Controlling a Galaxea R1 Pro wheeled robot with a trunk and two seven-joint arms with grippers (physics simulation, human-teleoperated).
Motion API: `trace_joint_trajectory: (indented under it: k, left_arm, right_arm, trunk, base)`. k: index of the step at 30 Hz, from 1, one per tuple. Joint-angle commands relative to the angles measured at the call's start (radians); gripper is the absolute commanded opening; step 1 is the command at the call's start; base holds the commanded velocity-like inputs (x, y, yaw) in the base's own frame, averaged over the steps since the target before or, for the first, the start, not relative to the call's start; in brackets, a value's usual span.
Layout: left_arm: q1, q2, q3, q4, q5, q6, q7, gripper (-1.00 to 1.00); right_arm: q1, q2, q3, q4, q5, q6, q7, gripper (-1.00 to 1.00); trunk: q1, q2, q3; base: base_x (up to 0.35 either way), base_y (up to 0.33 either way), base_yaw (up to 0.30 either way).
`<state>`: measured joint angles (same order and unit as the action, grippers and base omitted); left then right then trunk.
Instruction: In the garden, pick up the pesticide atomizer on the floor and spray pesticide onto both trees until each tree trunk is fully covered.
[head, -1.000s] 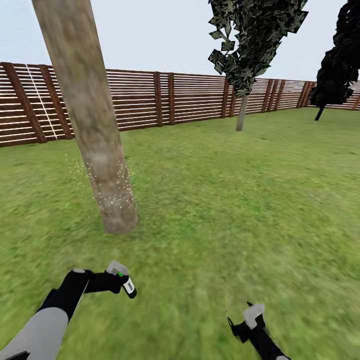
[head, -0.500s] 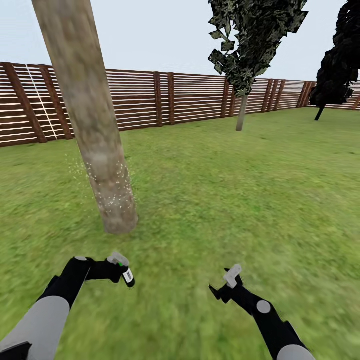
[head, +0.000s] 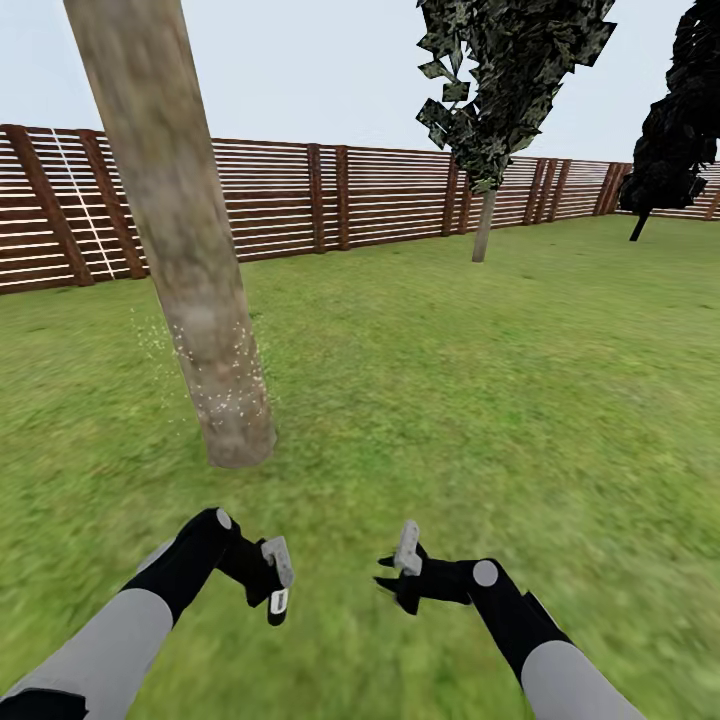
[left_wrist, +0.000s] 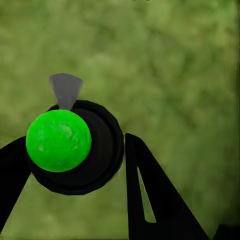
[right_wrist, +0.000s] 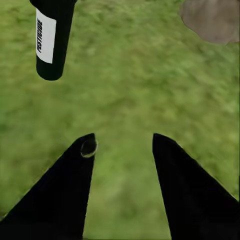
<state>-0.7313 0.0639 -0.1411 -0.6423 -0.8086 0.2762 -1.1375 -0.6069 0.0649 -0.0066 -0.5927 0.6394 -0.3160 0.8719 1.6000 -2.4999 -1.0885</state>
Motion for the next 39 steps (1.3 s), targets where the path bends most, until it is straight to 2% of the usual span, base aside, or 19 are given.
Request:
trace_joint_trajectory:
  k: [1, 4, 6, 10, 11, 12, 14, 18, 24, 28, 31, 39]
  left_arm:
    - [0.001, -0.002, 0.001, 0.001, -0.002, -0.017, -0.001, -1.00]
    - [0.001, -0.027, 0.002, 0.001, -0.003, -0.031, -0.001, -1.00]
    - [0.001, -0.049, 0.000, 0.001, -0.006, -0.032, -0.001, -1.00]
    - [0.001, -0.082, -0.002, 0.001, -0.006, -0.033, -0.001, -1.00]
    - [0.001, -0.091, -0.013, 0.001, -0.006, -0.033, 0.000, -1.00]
    - [0.001, -0.099, -0.055, 0.002, -0.006, -0.033, 0.001, -1.00]
    - [0.001, -0.103, -0.078, 0.001, -0.003, -0.032, 0.002, -1.00]
    - [0.001, -0.117, -0.087, 0.001, 0.000, -0.033, 0.001, -1.00]
    - [-0.003, -0.144, -0.091, 0.000, -0.005, -0.035, 0.009, -1.00]
    - [-0.004, -0.148, -0.091, -0.002, -0.006, -0.037, 0.016, -1.00]
    - [-0.007, -0.148, -0.091, -0.003, -0.005, -0.055, 0.046, -1.00]
    - [-0.005, -0.172, -0.088, -0.001, 0.001, -0.065, 0.051, -1.00]
  right_arm:
    - [-0.002, 0.000, 0.001, -0.001, 0.000, 0.000, 0.002, -1.00]
    - [-0.017, 0.005, 0.008, -0.001, -0.001, 0.000, 0.022, -1.00]
    - [-0.036, 0.021, 0.012, -0.001, -0.002, 0.000, 0.062, -1.00]
    - [-0.049, 0.044, 0.013, -0.001, -0.003, 0.000, 0.073, -1.00]
    - [-0.051, 0.046, 0.013, -0.001, -0.003, 0.000, 0.073, -1.00]
    - [-0.053, 0.049, 0.013, -0.001, -0.003, 0.000, 0.073, -1.00]
    - [-0.056, 0.050, 0.013, -0.001, -0.003, 0.000, 0.073, -1.00]
    - [-0.057, 0.050, 0.013, -0.001, -0.003, 0.000, 0.073, -1.00]
    - [-0.057, 0.055, 0.013, -0.001, -0.003, 0.000, 0.076, -1.00]
    - [-0.057, 0.064, 0.014, -0.001, -0.003, 0.000, 0.076, -1.00]
    - [-0.057, 0.064, 0.014, -0.001, -0.003, 0.000, 0.076, -1.00]
    - [-0.057, 0.064, 0.014, -0.001, -0.003, 0.000, 0.076, -1.00]
  trunk:
    - [0.000, 0.000, 0.000]
    - [0.000, 0.000, 0.000]
    - [0.000, 0.000, 0.000]
    - [0.000, 0.000, 0.000]
    - [0.000, 0.000, 0.000]
    - [0.000, 0.000, 0.000]
    - [0.000, 0.000, 0.000]
    - [0.000, 0.000, 0.000]
    - [0.000, 0.000, 0.000]
    - [0.000, 0.000, 0.000]
    - [0.000, 0.000, 0.000]
    - [0.000, 0.000, 0.000]
  base:
    - [0.000, 0.000, 0.000]
    - [0.000, 0.000, 0.000]
    - [0.000, 0.000, 0.000]
    - [0.000, 0.000, 0.000]
    - [0.000, 0.000, 0.000]
    - [0.000, 0.000, 0.000]
    - [0.000, 0.000, 0.000]
    - [0.000, 0.000, 0.000]
    - [0.000, 0.000, 0.000]
    - [0.000, 0.000, 0.000]
    - [0.000, 0.000, 0.000]
    - [0.000, 0.000, 0.000]
